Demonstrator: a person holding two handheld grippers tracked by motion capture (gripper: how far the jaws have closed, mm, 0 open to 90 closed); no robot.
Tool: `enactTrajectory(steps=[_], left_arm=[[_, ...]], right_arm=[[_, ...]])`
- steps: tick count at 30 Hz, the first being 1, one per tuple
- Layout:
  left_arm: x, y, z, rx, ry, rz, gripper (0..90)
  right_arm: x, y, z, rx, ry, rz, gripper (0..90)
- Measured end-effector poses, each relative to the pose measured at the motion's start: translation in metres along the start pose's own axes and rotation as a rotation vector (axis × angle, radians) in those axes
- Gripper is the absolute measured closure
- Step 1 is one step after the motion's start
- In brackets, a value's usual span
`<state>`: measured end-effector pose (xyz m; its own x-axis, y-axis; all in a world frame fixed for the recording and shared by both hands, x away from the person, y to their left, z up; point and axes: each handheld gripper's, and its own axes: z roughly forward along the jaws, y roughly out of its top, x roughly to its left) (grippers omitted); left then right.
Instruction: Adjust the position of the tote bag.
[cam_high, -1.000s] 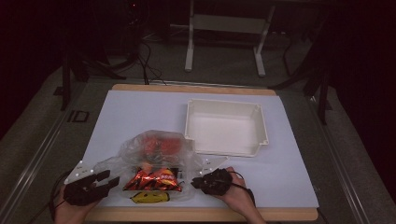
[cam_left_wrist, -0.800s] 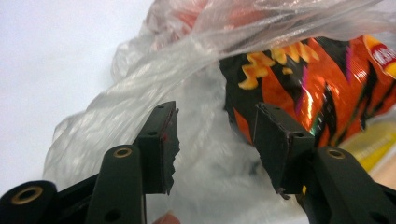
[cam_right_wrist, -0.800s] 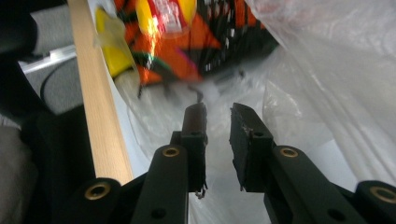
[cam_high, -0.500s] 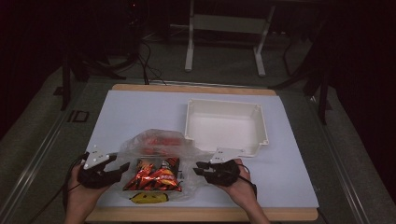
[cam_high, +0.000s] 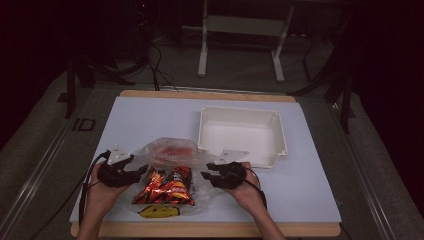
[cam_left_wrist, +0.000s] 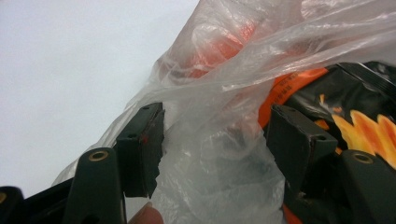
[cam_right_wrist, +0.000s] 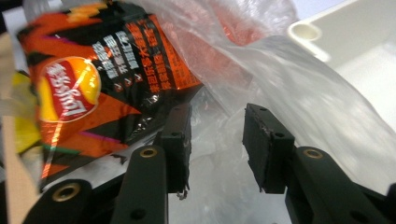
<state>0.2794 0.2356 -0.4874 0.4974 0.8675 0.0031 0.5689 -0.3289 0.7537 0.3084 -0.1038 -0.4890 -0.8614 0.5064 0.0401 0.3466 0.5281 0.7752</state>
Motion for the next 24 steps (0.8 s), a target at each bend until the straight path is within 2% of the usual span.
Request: enactTrajectory(steps=[4,7,10,13,14,16,18,20,23,24], left_arm=[[-0.002,0.004,0.008,0.015,-0.006,-0.004,37.7],[-0.004,0.006,0.014,0.03,0.007,-0.008,40.6],[-0.004,0.008,0.017,0.03,0.006,-0.019,47.7],[-0.004,0.008,0.017,0.029,-0.01,-0.016,60.9],[-0.004,0.008,0.017,0.035,-0.016,-0.01,63.9],[-0.005,0.008,0.014,0.04,-0.026,0.012,72.0],[-0.005,0.006,0.008,0.026,-0.036,0.043,79.7],[-0.003,0.004,0.001,-0.003,-0.059,0.056,83.9],[0.006,-0.001,-0.014,-0.046,-0.117,0.065,85.8],[0.009,-0.002,-0.018,-0.05,-0.118,0.064,85.9]], right_arm=[[0.005,0.006,0.015,0.028,-0.027,-0.035,58.8],[0.009,0.011,0.024,0.037,-0.044,-0.065,57.3],[0.011,0.016,0.031,0.048,-0.061,-0.084,56.6],[0.012,0.019,0.039,0.07,-0.083,-0.11,57.1],[0.013,0.02,0.041,0.077,-0.092,-0.117,59.2],[0.012,0.02,0.044,0.087,-0.088,-0.122,76.4],[0.01,0.021,0.043,0.088,-0.068,-0.108,88.3],[0.009,0.021,0.04,0.08,-0.045,-0.095,90.0],[0.006,0.021,0.032,0.061,-0.017,-0.081,90.0],[0.003,0.021,0.027,0.05,-0.001,-0.066,90.0]])
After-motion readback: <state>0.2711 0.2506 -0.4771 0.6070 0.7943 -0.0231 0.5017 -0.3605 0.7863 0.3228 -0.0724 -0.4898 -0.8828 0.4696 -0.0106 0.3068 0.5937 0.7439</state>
